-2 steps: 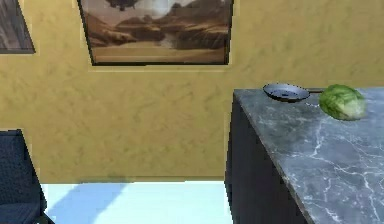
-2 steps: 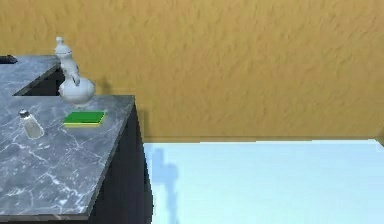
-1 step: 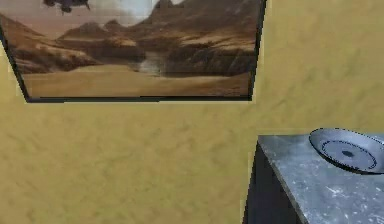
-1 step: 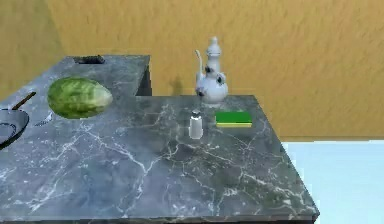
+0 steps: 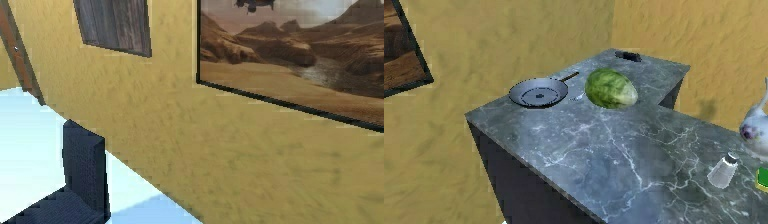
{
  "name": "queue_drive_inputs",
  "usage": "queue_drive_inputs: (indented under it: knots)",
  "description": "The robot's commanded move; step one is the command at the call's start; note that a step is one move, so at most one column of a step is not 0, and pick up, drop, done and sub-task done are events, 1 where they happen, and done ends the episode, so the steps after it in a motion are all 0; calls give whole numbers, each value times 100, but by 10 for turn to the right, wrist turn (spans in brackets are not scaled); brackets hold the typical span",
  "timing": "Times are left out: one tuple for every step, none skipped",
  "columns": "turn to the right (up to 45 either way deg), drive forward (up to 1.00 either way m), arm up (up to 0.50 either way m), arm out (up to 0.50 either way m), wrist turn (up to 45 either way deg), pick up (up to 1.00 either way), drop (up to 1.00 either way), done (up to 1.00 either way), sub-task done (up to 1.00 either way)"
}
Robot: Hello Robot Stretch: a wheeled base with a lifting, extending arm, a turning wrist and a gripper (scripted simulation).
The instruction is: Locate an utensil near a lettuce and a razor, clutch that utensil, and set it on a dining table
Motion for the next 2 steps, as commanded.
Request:
queue_drive_inputs:
  knots:
    - [0, 0, 50, 0, 0, 0, 0, 0, 0]
    - [0, 0, 38, 0, 0, 0, 0, 0, 0]
